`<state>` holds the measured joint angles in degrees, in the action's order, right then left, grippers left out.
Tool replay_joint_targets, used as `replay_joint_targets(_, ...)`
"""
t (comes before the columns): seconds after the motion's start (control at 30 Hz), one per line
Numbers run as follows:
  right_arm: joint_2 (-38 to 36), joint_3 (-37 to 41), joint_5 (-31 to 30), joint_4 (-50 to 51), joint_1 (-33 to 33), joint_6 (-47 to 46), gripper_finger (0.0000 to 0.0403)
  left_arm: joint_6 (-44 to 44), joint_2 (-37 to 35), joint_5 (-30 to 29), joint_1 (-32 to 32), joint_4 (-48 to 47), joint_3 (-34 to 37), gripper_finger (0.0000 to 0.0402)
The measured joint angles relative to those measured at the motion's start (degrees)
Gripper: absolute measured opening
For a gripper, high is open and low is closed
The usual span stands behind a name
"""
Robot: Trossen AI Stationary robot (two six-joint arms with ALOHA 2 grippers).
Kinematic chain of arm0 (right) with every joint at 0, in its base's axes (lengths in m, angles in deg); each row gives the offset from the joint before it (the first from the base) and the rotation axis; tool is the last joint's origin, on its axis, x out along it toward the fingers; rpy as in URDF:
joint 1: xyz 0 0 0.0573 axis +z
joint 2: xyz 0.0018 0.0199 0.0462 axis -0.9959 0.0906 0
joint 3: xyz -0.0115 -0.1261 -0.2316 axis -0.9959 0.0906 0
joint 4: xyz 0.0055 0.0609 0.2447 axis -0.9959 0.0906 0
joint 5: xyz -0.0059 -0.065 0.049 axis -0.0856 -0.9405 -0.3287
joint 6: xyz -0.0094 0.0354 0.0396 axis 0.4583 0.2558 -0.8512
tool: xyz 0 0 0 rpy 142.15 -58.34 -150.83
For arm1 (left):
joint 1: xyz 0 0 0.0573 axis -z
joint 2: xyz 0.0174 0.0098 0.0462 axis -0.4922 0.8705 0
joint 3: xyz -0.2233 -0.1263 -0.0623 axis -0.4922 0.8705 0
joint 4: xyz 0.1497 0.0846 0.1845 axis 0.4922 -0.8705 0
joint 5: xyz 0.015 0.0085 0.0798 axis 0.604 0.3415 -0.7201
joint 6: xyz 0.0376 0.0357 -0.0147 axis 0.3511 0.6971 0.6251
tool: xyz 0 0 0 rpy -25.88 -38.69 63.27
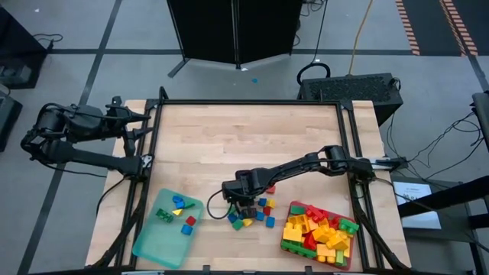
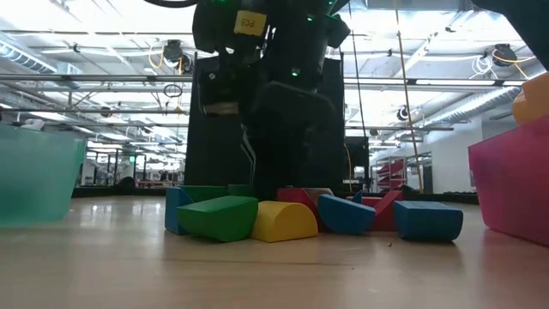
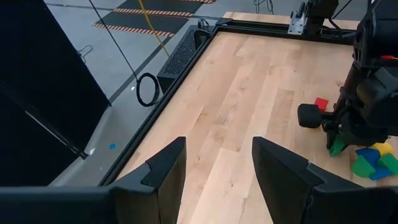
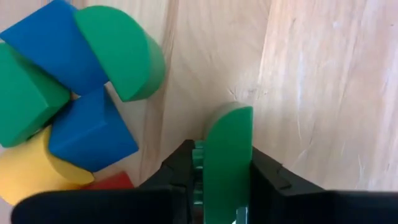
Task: Sort blocks by size
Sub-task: Put the 4-stud green game piece into the blue bin
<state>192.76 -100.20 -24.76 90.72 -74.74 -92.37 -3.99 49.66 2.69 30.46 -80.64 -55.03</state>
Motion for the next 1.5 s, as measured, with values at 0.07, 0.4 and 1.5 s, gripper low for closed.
replay_joint_targets(0.07, 0.14, -1.11, -0.08, 0.64, -0.12, -1.31, 0.0072, 0.02, 0.0, 0.0, 0.0, 0.0, 0.0, 0.0187)
replay_joint_targets(0.4, -3.41, -12.29, -2.54, -19.56, -2.18, -4.07, 0.0072, 0.07, -0.01, -0.01, 0.02, 0.0, 0.0, 0.0187)
replay_joint_targets(1.5, 13.52, -13.07, 17.55, -67.84, -2.35, -18.47, 0.0072, 0.0, -0.02, 0.0, 0.02, 0.04, -0.04, 0.0187)
